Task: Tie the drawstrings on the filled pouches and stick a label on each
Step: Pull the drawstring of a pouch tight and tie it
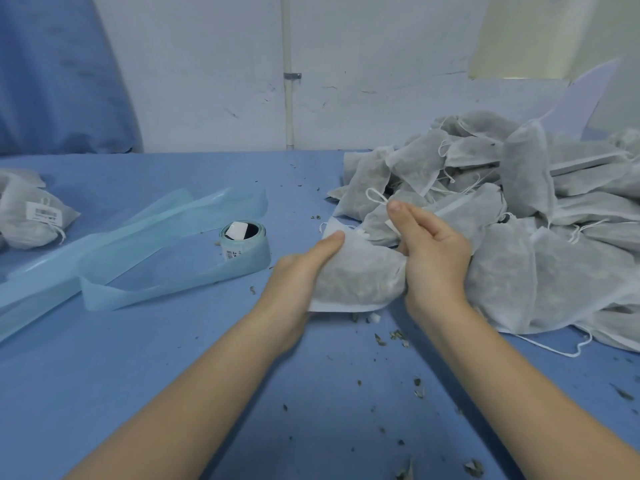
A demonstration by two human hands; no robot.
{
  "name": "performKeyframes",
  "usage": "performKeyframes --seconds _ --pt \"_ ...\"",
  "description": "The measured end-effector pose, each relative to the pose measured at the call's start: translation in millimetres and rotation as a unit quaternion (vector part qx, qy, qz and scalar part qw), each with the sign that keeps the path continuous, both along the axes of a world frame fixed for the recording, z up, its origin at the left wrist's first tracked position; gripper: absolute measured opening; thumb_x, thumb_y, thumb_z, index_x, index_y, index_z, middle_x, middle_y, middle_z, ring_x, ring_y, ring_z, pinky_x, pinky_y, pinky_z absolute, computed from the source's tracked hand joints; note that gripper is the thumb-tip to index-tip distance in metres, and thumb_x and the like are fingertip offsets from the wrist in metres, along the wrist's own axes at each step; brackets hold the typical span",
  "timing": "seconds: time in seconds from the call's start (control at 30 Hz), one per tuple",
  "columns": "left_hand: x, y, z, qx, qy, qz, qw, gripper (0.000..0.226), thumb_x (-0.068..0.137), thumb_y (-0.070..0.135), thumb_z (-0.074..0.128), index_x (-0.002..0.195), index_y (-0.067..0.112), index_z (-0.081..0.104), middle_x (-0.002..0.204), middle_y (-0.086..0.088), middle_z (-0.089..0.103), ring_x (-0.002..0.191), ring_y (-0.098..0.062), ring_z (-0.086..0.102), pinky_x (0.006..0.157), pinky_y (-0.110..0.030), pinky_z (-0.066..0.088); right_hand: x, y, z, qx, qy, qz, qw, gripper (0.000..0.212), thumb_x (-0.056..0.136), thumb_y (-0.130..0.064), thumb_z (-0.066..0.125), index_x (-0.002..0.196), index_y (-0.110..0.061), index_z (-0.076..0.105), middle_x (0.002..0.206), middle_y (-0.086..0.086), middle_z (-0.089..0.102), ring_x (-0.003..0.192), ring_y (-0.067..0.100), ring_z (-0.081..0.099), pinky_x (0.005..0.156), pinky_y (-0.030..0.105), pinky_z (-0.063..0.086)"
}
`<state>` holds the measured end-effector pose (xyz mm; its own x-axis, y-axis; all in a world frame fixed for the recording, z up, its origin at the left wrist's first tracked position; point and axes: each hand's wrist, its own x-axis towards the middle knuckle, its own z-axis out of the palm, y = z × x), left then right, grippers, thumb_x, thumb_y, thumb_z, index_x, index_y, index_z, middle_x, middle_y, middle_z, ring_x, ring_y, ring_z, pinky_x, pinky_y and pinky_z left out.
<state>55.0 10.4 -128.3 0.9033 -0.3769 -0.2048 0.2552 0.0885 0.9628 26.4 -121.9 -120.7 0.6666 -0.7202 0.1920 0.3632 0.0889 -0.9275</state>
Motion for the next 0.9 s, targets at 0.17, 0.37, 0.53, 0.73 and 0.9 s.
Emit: performKeyframes --seconds 0.17,0.37,0.53,0.73,0.9 --pt "3 -3 -2 -0.028 0.016 0.054 0.998 0.028 0.096 0.027 0.051 0.099 0.004 0.067 0.099 -0.01 0.072 0.091 -0.023 0.069 0.086 -0.034 0.053 -7 -2 -2 -0.084 0.026 0.121 0.989 0.003 0.076 -0.025 0.077 0.075 -0.027 0.076 0.085 -0.009 0.073 0.079 0.0 0.063 0.076 0.014 0.048" --pt "4 -1 3 -0.003 0.013 0.084 0.996 0.029 0.097 0.032 0.049 0.096 0.008 0.067 0.106 -0.013 0.07 0.094 -0.027 0.067 0.09 -0.039 0.051 -15 -5 2 -0.266 0.059 0.215 0.938 0.012 0.074 -0.019 0.079 0.068 -0.028 0.072 0.113 -0.014 0.063 0.105 -0.008 0.055 0.086 0.001 0.033" --pt "6 7 4 -0.041 0.015 0.012 0.999 0.062 0.068 0.056 0.071 0.107 0.009 0.069 0.105 -0.01 0.071 0.099 -0.027 0.067 0.095 -0.041 0.048 -16 -9 0 -0.326 0.082 0.208 0.919 0.014 0.076 -0.018 0.078 0.068 -0.027 0.071 0.115 -0.011 0.062 0.105 -0.013 0.052 0.086 -0.001 0.03" --pt "4 11 3 -0.022 -0.102 0.024 0.994 0.016 0.082 0.01 0.067 0.094 0.001 0.071 0.092 -0.013 0.073 0.088 -0.026 0.07 0.084 -0.036 0.053 -10 -8 -2 -0.309 0.081 0.197 0.927 0.009 0.079 -0.018 0.075 0.073 -0.024 0.073 0.109 -0.013 0.065 0.101 -0.011 0.056 0.084 0.001 0.033" --pt "11 19 12 -0.005 -0.171 0.124 0.977 0.007 0.082 0.003 0.067 0.079 0.008 0.069 0.071 0.003 0.072 0.068 -0.012 0.068 0.063 -0.021 0.053 6 12 0 -0.233 0.069 0.198 0.95 0.036 0.076 -0.046 0.069 0.105 -0.026 0.067 0.106 -0.01 0.066 0.095 -0.001 0.061 0.082 0.013 0.046"
